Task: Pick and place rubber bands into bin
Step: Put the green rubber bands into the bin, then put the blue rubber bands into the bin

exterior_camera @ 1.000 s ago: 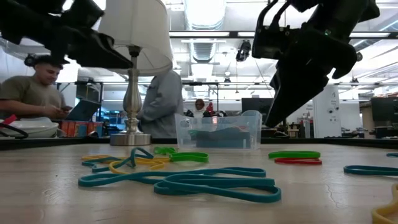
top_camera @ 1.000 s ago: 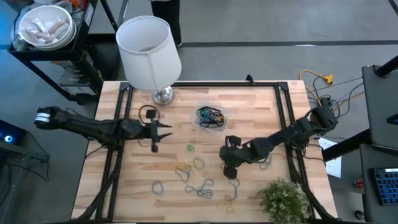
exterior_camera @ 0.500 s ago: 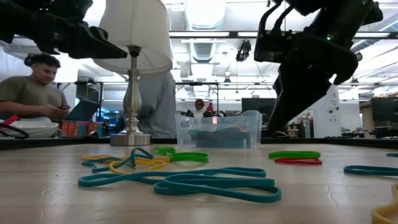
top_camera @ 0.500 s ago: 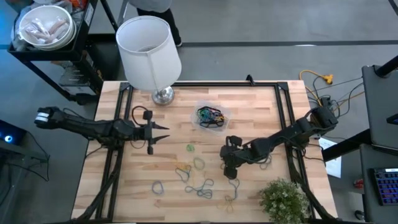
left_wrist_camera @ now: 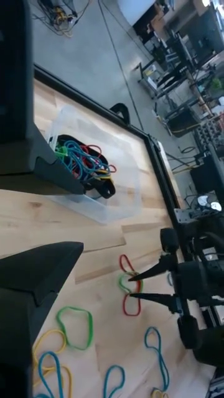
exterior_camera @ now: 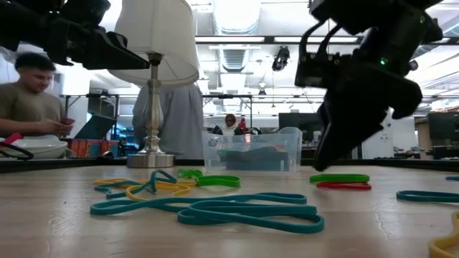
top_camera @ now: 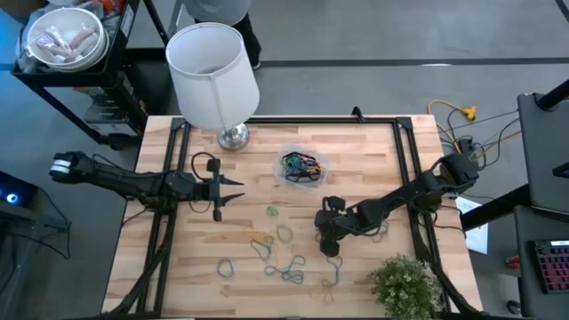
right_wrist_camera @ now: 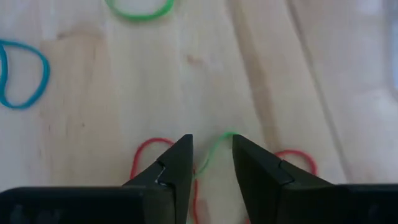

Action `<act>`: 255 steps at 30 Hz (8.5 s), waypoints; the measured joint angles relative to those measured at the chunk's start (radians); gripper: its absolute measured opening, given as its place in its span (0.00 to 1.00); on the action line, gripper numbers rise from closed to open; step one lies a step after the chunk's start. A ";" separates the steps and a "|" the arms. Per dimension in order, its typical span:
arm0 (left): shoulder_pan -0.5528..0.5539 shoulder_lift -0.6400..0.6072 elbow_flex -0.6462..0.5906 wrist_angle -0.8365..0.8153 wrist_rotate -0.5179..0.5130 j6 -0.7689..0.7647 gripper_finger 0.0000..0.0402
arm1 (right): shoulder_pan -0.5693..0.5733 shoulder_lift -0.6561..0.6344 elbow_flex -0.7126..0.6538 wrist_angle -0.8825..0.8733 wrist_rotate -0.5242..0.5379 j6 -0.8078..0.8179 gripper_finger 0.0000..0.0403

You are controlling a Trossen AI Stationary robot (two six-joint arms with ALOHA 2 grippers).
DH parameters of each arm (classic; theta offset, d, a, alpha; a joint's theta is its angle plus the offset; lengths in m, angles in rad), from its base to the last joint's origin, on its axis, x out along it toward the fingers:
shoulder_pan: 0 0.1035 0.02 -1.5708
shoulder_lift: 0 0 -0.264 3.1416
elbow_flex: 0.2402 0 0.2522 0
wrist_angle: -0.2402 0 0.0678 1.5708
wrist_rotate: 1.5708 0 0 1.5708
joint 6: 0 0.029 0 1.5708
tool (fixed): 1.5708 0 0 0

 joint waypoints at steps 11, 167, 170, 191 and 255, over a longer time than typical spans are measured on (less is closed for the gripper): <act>0.000 -0.001 0.000 -0.003 0.000 0.000 0.29 | -0.015 0.028 0.001 -0.009 -0.029 -0.002 0.23; -0.634 0.917 0.574 -0.812 0.174 -0.978 0.27 | -0.001 -0.066 0.305 -0.148 0.081 -0.472 0.17; -0.634 0.917 0.574 -0.808 0.181 -0.978 0.21 | -0.001 -0.066 0.305 -0.148 0.081 -0.472 0.17; -0.635 0.917 0.606 -0.904 0.010 -0.863 0.00 | -0.001 -0.066 0.305 -0.149 0.080 -0.470 0.16; 0.302 1.006 0.724 0.002 -0.064 0.275 0.00 | 0.022 -0.086 0.309 -0.306 0.081 -0.357 0.14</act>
